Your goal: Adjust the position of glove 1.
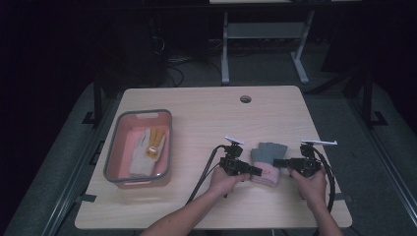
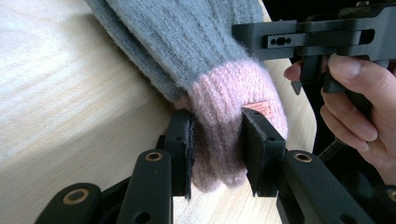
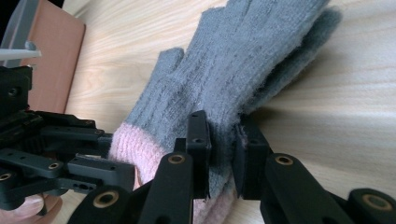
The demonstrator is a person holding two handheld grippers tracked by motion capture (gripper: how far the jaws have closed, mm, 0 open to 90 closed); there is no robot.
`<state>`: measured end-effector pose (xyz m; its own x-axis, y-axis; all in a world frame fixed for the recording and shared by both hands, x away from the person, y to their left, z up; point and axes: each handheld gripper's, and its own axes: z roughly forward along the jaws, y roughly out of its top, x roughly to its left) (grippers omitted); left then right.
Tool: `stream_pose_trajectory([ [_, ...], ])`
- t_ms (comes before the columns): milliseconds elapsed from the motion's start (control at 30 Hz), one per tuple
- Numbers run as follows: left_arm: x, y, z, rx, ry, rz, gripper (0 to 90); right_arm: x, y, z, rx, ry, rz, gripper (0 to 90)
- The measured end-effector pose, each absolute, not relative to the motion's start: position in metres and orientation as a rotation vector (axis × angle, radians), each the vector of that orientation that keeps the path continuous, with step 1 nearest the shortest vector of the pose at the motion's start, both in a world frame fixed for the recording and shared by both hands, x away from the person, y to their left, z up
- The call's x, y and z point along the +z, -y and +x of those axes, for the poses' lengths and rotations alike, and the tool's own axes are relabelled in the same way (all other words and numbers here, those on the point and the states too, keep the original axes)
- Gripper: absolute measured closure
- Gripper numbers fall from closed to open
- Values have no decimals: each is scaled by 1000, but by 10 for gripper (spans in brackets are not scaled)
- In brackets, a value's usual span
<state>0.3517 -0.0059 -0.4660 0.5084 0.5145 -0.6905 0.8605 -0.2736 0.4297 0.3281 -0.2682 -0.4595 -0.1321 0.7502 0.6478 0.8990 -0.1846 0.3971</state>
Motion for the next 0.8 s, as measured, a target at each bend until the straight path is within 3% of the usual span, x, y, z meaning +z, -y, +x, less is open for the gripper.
stream_pose_trajectory([
  [800,-435,-23,350,-488,-1083,1921,658,-431,250,332,-1295,1871,-1845,783],
])
